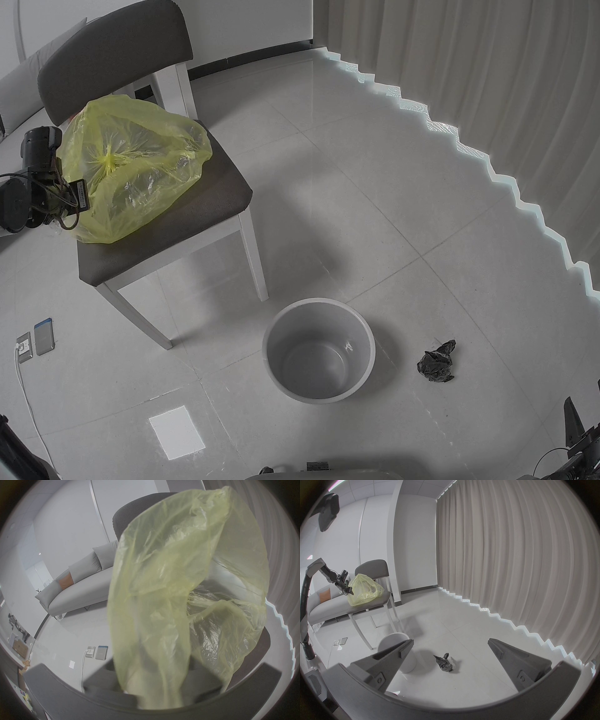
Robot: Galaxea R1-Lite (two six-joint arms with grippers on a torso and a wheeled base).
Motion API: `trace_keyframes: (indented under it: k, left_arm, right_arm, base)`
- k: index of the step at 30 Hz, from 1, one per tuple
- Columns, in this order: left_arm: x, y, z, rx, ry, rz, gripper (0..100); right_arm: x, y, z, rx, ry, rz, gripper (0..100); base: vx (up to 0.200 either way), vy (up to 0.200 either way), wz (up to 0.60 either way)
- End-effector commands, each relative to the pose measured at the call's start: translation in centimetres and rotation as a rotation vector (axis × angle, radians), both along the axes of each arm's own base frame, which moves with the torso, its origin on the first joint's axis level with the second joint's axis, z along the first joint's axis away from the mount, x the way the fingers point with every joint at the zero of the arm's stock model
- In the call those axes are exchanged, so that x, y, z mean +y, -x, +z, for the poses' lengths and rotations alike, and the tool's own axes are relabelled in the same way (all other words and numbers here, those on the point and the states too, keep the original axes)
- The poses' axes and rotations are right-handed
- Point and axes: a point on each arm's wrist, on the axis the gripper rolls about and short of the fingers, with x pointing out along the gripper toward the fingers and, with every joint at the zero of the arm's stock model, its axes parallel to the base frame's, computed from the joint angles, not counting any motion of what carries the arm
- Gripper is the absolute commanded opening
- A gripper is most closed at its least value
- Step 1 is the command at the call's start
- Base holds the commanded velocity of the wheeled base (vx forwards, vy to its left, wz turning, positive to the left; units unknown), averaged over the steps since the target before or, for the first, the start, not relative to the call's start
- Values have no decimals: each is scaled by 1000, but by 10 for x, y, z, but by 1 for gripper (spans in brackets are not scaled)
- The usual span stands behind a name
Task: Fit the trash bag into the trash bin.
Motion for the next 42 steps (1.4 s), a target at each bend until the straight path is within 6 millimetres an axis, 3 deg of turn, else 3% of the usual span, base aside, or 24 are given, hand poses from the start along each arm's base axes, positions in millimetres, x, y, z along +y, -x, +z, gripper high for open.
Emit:
trace_keyframes:
  k: [1,6,9,12,13,16,18,21,25,26,30,36,42]
  left_arm:
    - [2,-4,-3,5,4,4,0]
    - [2,1,-8,6,23,-2,0]
    - [2,4,1,-54,33,-12,0]
    - [-9,27,36,-182,19,-100,0]
    - [-14,38,49,-218,15,-159,0]
    - [-28,71,78,-297,-33,-315,0]
    - [-38,90,92,-332,-79,-388,0]
    - [-56,117,114,-356,-164,-492,0]
    - [-69,137,129,-359,-201,-591,0]
    - [-82,157,143,-385,-233,-707,0]
    - [-100,180,162,-415,-298,-853,0]
    - [-113,187,174,-403,-418,-954,0]
    - [-133,195,174,-416,-457,-1097,0]
  right_arm:
    - [0,0,-5,0,-1,-1,100]
    - [0,0,-5,-1,-6,-3,100]
    - [0,0,-5,-4,-8,-8,100]
    - [0,0,-4,-9,0,-8,100]
    - [0,2,5,-64,-11,-1,100]
    - [1,22,65,-311,-56,72,100]
    - [1,25,82,-261,-49,99,100]
    - [2,22,88,-144,21,137,100]
    - [4,12,102,-113,61,192,100]
    - [4,0,127,-125,63,213,100]
    - [5,-32,174,-135,64,220,100]
    - [6,-74,215,-110,64,267,100]
    - [8,-100,232,-85,61,305,100]
  base:
    - [0,0,0]
    - [0,0,0]
    - [0,0,0]
    - [0,0,0]
    - [0,0,0]
    - [0,0,0]
    - [0,0,0]
    - [0,0,0]
    - [0,0,0]
    - [0,0,0]
    - [0,0,0]
    - [0,0,0]
    - [0,0,0]
